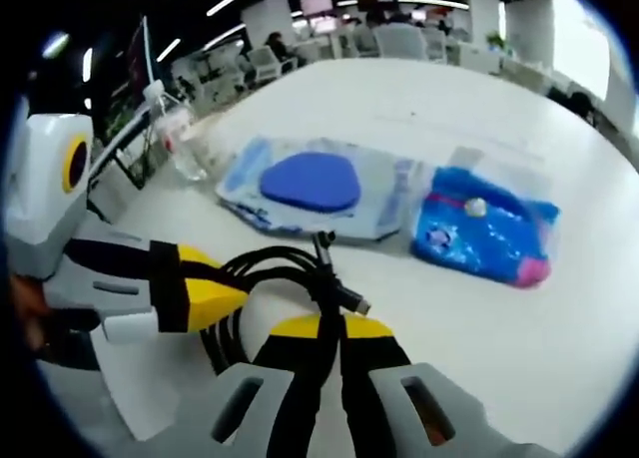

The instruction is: Arrange the tabletop items into an orderly group along one side of the table until the central work area is clear of visible clutter.

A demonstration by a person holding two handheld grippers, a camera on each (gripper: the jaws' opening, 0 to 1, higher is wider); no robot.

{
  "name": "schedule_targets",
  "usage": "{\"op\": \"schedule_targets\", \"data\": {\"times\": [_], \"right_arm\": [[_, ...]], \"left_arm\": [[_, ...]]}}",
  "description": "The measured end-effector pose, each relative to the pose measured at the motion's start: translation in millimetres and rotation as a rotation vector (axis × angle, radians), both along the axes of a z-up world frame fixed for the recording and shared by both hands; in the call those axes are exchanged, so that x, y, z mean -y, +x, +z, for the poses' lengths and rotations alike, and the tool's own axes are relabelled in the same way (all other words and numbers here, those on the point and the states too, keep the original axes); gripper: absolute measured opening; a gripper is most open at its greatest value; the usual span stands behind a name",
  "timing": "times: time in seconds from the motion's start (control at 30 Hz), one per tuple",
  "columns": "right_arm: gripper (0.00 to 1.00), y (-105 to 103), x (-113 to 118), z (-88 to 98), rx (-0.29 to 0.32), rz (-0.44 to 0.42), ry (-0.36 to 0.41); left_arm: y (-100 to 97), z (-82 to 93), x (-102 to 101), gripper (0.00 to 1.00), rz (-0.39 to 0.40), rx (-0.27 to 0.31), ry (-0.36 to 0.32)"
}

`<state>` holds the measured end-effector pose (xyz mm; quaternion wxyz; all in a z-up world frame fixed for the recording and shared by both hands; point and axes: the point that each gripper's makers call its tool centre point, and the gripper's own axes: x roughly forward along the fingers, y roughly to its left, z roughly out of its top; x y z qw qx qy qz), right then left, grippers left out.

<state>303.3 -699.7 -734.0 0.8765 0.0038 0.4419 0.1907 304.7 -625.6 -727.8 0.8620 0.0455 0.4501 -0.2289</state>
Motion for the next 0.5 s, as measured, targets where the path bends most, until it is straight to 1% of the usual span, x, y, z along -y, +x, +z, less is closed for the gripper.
{"op": "schedule_targets", "data": {"times": [0.23,0.4,0.5], "right_arm": [[0.02,0,2,-8.2,-0.021,-0.013,-0.004],[0.03,0,2,-10.4,-0.021,-0.025,0.002],[0.03,-1,2,-10.8,-0.027,-0.026,0.001]], "left_arm": [[0.0,-5.7,1,0.11,-0.001,-0.012,0.004],[-2.7,-11.1,1,0.11,-0.025,-0.016,0.029],[-1.7,-11.3,1,0.11,-0.018,-0.011,0.024]]}}
